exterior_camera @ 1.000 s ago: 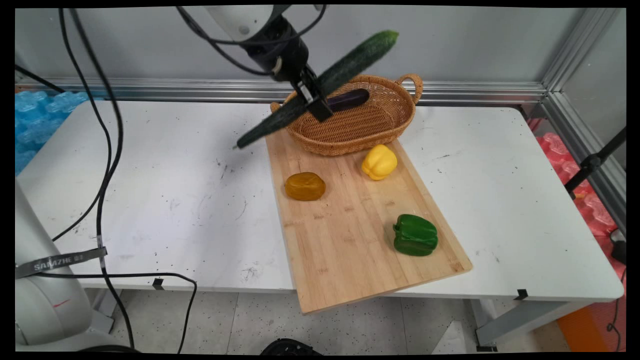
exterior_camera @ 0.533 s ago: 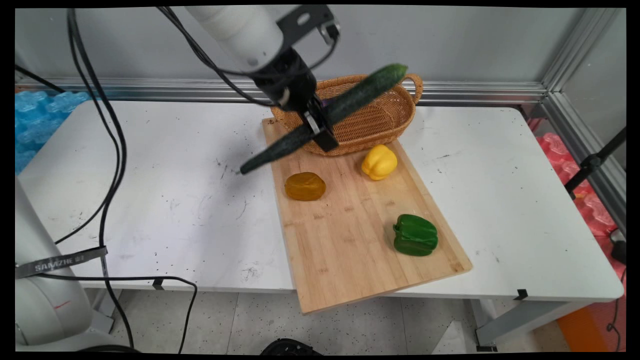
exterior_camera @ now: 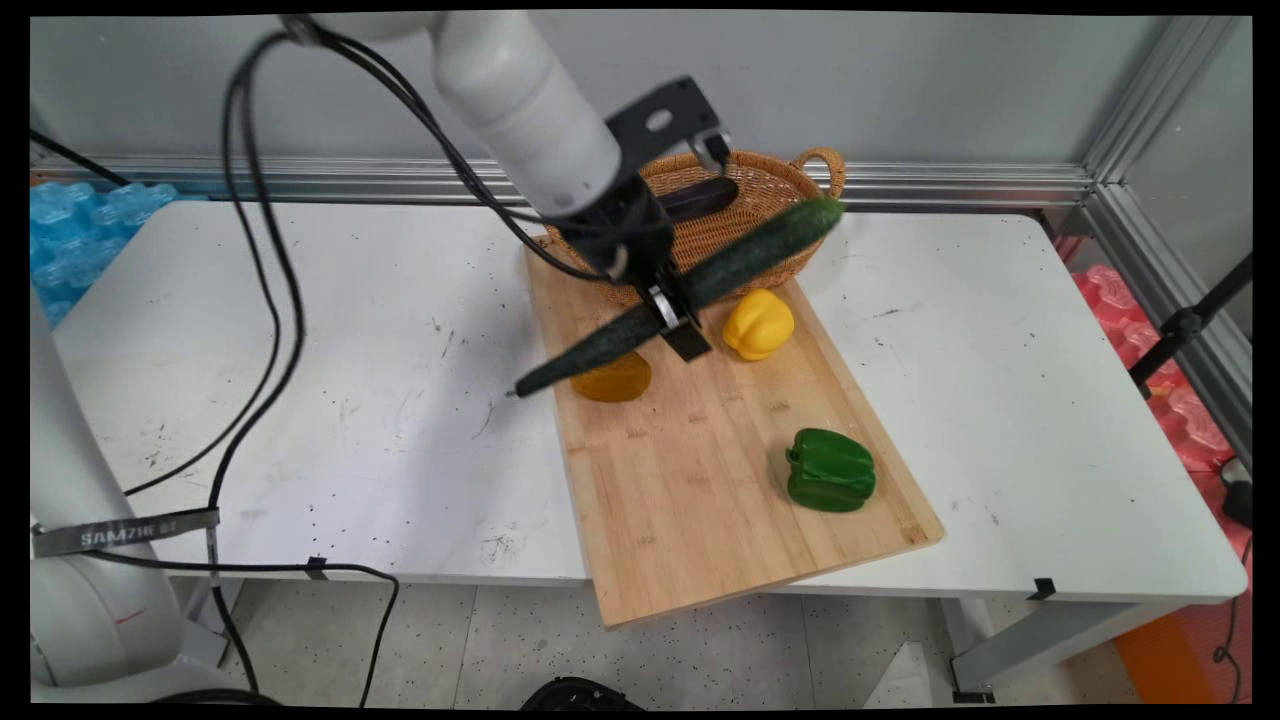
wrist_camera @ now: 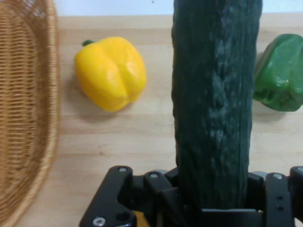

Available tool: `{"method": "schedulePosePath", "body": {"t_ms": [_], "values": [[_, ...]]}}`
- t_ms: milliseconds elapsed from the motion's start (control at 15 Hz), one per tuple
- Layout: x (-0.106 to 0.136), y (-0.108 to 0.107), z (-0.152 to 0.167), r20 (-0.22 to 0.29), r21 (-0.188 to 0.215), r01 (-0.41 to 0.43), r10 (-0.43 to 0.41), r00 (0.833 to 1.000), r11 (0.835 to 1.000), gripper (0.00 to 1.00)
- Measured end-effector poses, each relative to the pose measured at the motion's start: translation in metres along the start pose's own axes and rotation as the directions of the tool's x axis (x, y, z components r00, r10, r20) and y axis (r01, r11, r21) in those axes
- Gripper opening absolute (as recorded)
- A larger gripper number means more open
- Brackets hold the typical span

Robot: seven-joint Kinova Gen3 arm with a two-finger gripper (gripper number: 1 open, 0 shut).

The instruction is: Place the picked object on the cutting board

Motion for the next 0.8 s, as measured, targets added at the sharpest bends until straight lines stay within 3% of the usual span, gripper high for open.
{"method": "schedulePosePath", "body": {"t_ms": [533, 800], "values": [[0.016, 0.014, 0.078, 0.033, -0.025, -0.007, 0.008, 0.999, 1.0, 0.0], [0.019, 0.017, 0.102, 0.049, -0.032, -0.006, 0.008, 0.999, 0.999, 0.0]]}}
